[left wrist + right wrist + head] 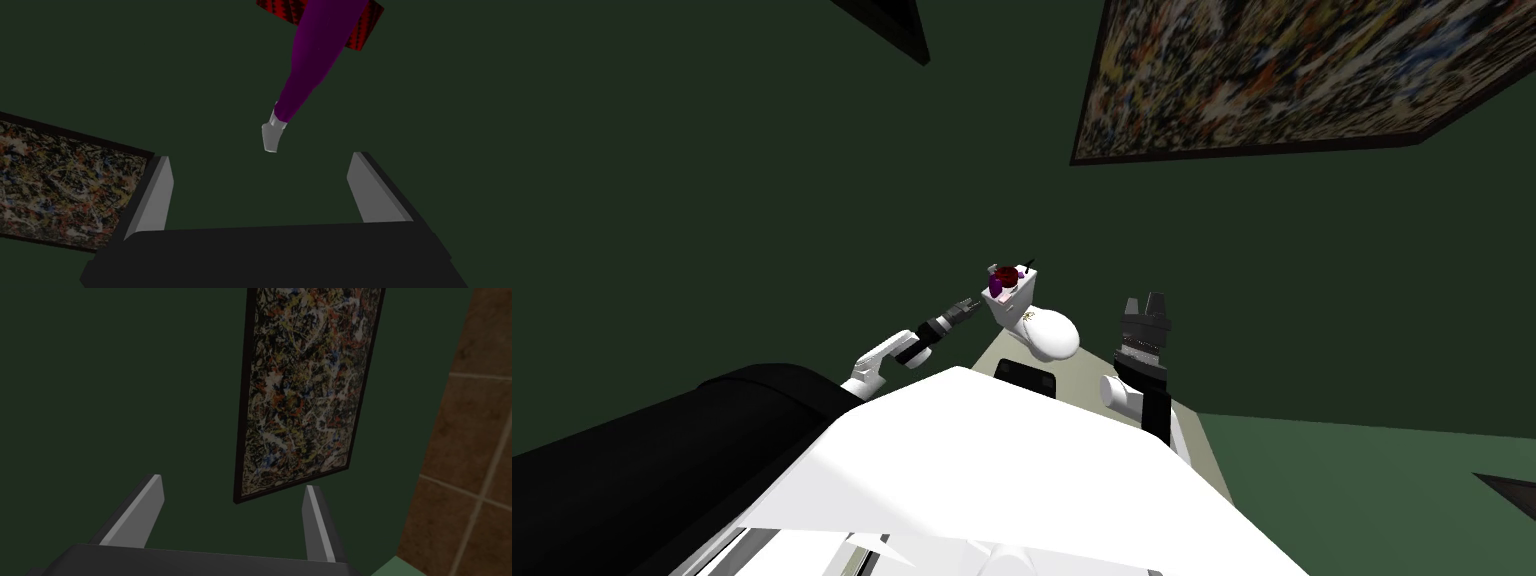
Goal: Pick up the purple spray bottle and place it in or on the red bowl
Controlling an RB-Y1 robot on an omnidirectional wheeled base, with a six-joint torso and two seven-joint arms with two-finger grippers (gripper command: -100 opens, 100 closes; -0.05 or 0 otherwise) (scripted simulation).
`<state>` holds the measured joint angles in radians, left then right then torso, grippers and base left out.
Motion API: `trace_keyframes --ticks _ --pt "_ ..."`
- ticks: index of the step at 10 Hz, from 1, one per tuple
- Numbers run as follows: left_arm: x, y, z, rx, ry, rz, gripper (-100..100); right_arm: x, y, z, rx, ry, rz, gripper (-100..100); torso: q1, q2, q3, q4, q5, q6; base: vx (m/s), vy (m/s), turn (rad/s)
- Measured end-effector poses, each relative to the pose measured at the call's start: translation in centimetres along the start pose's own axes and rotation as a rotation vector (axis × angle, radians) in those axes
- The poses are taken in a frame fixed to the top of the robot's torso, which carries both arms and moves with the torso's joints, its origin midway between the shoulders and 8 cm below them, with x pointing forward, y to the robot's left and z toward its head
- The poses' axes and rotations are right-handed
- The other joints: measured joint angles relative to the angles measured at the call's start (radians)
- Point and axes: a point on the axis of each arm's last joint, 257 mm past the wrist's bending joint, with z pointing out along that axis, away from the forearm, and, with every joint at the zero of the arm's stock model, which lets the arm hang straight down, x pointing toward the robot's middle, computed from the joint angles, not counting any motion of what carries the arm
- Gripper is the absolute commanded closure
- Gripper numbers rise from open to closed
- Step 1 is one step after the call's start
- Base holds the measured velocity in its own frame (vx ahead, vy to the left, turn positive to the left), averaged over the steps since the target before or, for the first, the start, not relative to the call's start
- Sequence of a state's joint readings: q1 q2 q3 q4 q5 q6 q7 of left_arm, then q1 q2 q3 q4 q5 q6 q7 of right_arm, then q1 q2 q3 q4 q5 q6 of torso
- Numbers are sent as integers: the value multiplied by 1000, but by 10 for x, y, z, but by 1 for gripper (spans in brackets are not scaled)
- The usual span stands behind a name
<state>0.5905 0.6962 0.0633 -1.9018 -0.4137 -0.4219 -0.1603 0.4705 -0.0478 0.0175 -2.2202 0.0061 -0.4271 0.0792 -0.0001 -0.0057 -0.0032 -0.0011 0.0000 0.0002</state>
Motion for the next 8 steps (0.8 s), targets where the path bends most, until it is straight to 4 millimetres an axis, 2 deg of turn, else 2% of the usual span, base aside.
trace_keyframes --ticks 8 --pt "-12 68 -9 -113 105 209 -100 0 0 0 0 0 0 0 -2 0 0 0 0 0 79 -32 -112"
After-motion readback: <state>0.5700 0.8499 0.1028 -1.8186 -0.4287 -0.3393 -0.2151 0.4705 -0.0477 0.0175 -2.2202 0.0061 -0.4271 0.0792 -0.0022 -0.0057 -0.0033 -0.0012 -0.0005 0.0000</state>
